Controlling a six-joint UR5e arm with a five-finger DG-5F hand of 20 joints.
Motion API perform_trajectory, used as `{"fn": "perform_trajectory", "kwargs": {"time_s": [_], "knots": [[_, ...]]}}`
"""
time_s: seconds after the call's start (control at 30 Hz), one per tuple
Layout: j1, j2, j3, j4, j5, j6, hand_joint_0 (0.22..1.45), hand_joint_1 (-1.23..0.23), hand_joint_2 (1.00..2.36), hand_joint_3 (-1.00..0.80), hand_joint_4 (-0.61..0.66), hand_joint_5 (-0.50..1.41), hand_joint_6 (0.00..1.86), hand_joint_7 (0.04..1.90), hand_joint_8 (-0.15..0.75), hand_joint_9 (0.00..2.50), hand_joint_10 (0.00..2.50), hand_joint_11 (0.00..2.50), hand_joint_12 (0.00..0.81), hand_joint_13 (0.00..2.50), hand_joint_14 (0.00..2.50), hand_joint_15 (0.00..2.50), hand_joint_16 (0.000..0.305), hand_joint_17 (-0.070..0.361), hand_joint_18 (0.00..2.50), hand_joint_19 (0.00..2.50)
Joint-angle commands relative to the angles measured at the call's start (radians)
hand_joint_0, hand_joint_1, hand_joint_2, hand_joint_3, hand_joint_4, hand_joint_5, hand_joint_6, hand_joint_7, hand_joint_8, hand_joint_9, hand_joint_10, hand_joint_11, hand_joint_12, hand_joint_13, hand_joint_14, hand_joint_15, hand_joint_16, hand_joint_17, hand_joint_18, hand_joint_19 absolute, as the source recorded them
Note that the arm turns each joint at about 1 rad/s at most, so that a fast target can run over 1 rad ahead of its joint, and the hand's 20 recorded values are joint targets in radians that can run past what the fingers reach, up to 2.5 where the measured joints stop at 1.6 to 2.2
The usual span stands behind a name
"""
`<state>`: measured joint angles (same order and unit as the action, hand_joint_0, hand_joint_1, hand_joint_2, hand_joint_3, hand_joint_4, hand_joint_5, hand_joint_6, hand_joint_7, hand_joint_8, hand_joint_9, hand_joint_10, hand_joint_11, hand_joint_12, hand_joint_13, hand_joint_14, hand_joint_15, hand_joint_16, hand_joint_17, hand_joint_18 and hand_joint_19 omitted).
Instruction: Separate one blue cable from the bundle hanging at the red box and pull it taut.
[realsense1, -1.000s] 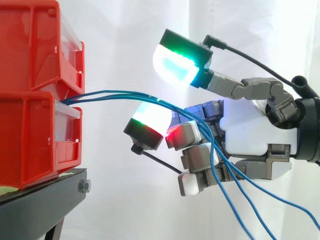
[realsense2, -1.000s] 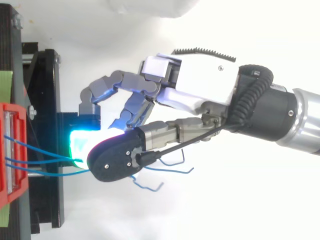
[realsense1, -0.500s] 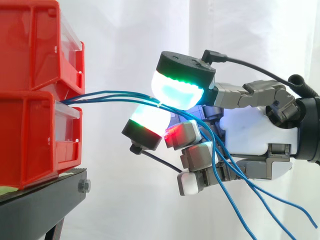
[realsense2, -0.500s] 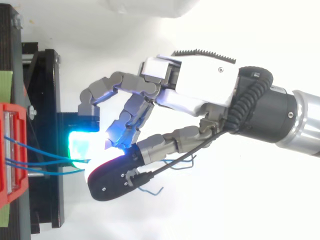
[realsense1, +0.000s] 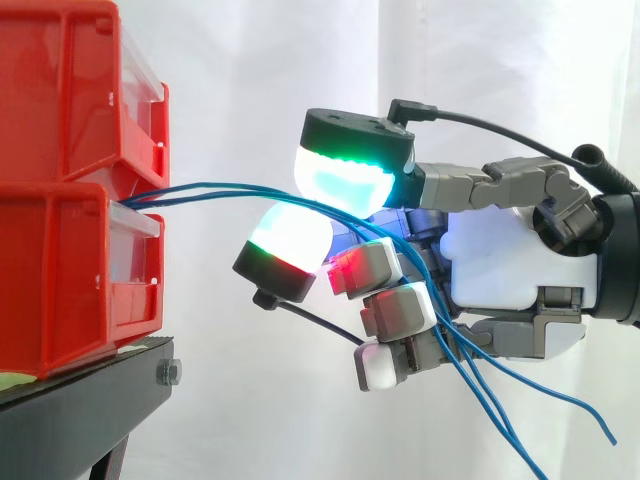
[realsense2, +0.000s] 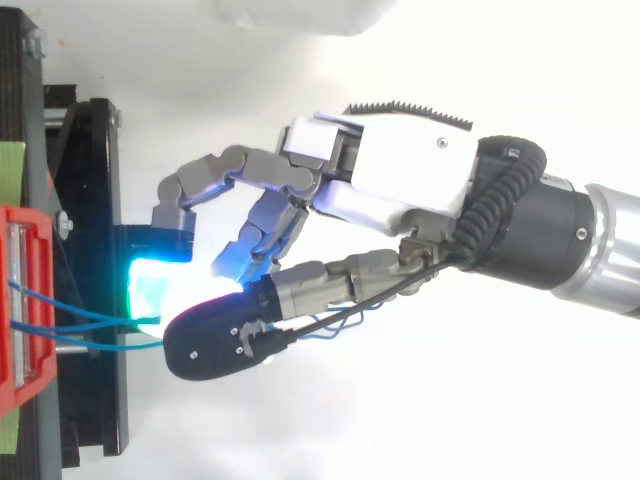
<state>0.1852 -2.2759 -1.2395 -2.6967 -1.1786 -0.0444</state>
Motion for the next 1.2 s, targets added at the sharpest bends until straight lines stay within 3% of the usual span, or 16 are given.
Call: {"fn": "perform_trajectory", "kwargs": {"time_s": [0.0,0.47,0.63,0.77,0.87,0.93,1.03,1.17], "knots": [[0.002,0.001,0.0,0.0,0.0,0.001,0.71,-0.58,1.02,-0.18,0.22,-0.18,0.69,1.08,0.341,1.23,0.02,1.13,0.363,1.38,0.03,0.89,0.037,0.083,1.01,0.54],[0.005,-0.001,0.0,0.0,0.019,0.004,0.69,-0.51,1.02,-0.21,0.22,-0.15,0.61,1.22,0.336,1.26,0.02,1.11,0.365,1.38,0.03,0.9,0.038,0.084,1.01,0.54],[0.007,-0.001,0.0,0.0,0.022,0.006,0.62,-0.47,1.01,-0.39,0.22,-0.14,0.58,1.28,0.34,1.25,0.02,1.12,0.374,1.37,0.03,0.9,0.039,0.088,1.0,0.53],[0.005,-0.001,0.0,0.0,0.022,0.006,0.58,-0.58,1.0,-0.48,0.22,-0.14,0.58,1.28,0.343,1.24,0.02,1.12,0.38,1.36,0.03,0.88,0.04,0.089,1.01,0.52],[0.007,0.001,0.0,0.0,0.022,0.006,0.58,-0.68,1.0,-0.5,0.22,-0.16,0.62,1.23,0.34,1.25,0.02,1.25,0.381,1.36,0.03,0.9,0.04,0.089,1.02,0.5],[0.008,-0.001,0.0,0.0,0.022,0.006,0.58,-0.73,1.0,-0.5,0.21,-0.19,0.72,1.1,0.33,1.31,0.01,1.48,0.387,1.36,0.03,0.9,0.04,0.089,1.02,0.49],[0.008,-0.001,0.0,-0.002,0.022,0.006,0.58,-0.78,1.0,-0.5,0.19,-0.2,0.77,1.08,0.297,1.34,0.01,1.7,0.39,1.37,0.03,0.92,0.04,0.089,1.02,0.5],[0.011,-0.001,0.0,-0.002,0.027,0.014,0.63,-0.8,1.0,-0.46,0.19,-0.21,0.79,1.04,0.294,1.32,0.12,1.81,0.385,1.37,0.03,0.94,0.039,0.088,1.01,0.49]]}}
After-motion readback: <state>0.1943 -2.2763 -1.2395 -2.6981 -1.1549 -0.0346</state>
